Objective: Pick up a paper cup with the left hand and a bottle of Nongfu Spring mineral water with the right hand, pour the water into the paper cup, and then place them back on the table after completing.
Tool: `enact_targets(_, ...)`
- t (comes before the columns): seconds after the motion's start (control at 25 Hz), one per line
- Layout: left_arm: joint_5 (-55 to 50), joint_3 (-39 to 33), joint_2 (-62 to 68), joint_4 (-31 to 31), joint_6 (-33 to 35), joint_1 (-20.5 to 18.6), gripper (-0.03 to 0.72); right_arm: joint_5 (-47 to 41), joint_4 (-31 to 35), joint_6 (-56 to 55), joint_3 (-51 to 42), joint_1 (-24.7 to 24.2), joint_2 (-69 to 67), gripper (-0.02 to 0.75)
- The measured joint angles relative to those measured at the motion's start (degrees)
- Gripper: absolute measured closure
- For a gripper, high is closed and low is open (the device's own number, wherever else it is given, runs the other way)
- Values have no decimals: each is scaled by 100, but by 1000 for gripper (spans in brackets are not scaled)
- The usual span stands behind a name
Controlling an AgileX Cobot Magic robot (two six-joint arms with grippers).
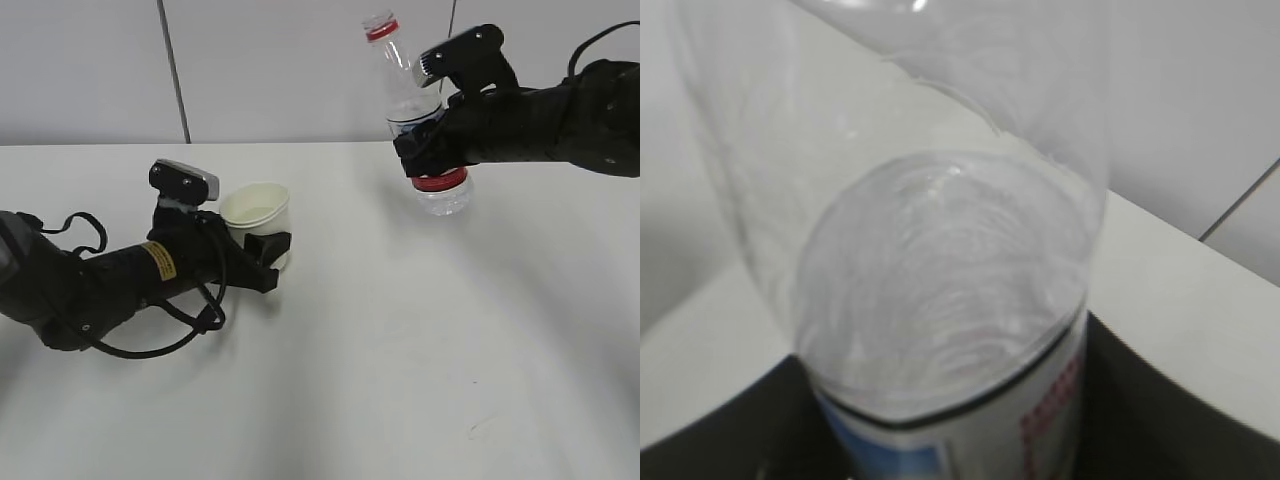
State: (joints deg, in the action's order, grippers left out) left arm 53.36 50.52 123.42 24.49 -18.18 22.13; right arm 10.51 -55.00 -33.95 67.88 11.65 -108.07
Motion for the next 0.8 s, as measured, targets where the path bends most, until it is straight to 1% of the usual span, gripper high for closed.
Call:
enact_targets(0.28, -161, 0, 0, -2, 47, -317, 283, 186, 0, -202, 0, -90, 0, 343)
enact_targets(0.48, -161, 0, 0, -2, 168, -513, 284, 245, 0, -263, 0, -90, 0, 343)
enact_targets(0.8, -161, 0, 0, -7, 179, -873, 284, 350, 0, -302, 0, -90, 0, 343)
